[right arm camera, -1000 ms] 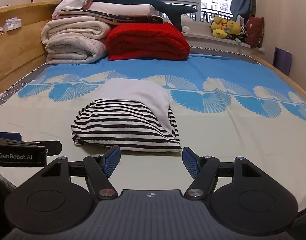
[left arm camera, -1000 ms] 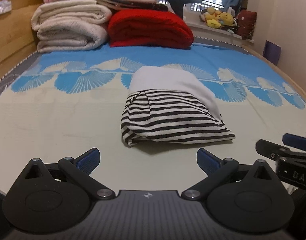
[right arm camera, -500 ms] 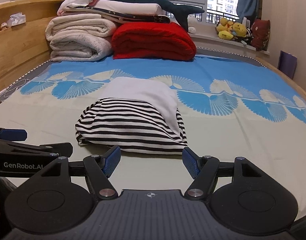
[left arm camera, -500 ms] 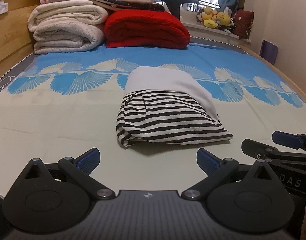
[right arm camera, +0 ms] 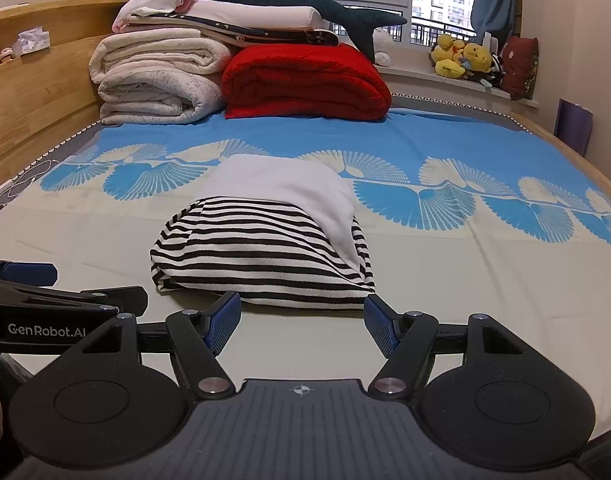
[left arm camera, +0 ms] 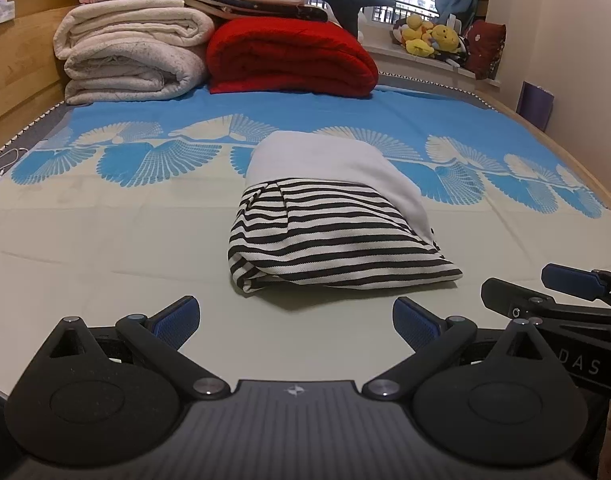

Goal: Fold small clothes

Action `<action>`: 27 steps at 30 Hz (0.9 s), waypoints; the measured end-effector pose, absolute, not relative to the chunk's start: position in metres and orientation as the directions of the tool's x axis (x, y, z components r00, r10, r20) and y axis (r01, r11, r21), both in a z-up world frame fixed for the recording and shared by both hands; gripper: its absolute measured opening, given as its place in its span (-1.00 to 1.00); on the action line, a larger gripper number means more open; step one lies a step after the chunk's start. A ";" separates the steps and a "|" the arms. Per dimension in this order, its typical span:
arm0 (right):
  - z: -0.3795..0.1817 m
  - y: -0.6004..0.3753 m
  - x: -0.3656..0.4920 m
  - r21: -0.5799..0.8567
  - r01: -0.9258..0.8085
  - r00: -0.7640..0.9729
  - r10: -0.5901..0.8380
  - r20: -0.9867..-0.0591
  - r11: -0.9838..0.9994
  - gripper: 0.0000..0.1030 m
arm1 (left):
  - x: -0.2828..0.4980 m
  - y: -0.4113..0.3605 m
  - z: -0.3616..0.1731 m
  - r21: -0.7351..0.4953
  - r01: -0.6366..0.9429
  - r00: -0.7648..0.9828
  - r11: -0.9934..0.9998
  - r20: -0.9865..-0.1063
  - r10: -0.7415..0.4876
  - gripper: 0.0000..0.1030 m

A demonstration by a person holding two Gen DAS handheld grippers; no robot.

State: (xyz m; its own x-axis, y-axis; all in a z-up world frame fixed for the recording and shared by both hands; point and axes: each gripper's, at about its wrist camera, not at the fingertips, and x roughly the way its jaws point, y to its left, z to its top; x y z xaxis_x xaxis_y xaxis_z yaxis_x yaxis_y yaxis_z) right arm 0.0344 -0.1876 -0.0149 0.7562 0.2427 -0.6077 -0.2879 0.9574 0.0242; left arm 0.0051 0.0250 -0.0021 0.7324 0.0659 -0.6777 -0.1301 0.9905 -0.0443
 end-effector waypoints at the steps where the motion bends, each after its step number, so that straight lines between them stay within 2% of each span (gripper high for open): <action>1: -0.015 -0.188 0.034 0.024 -0.288 0.756 0.243 -0.608 0.957 0.35 | 0.005 0.025 -0.002 -0.045 -0.130 0.732 0.991 -0.678 0.065 0.99; 27: -0.015 -0.188 0.035 0.025 -0.288 0.755 0.243 -0.608 0.957 0.35 | 0.006 0.023 -0.002 -0.042 -0.127 0.736 0.991 -0.674 0.066 0.99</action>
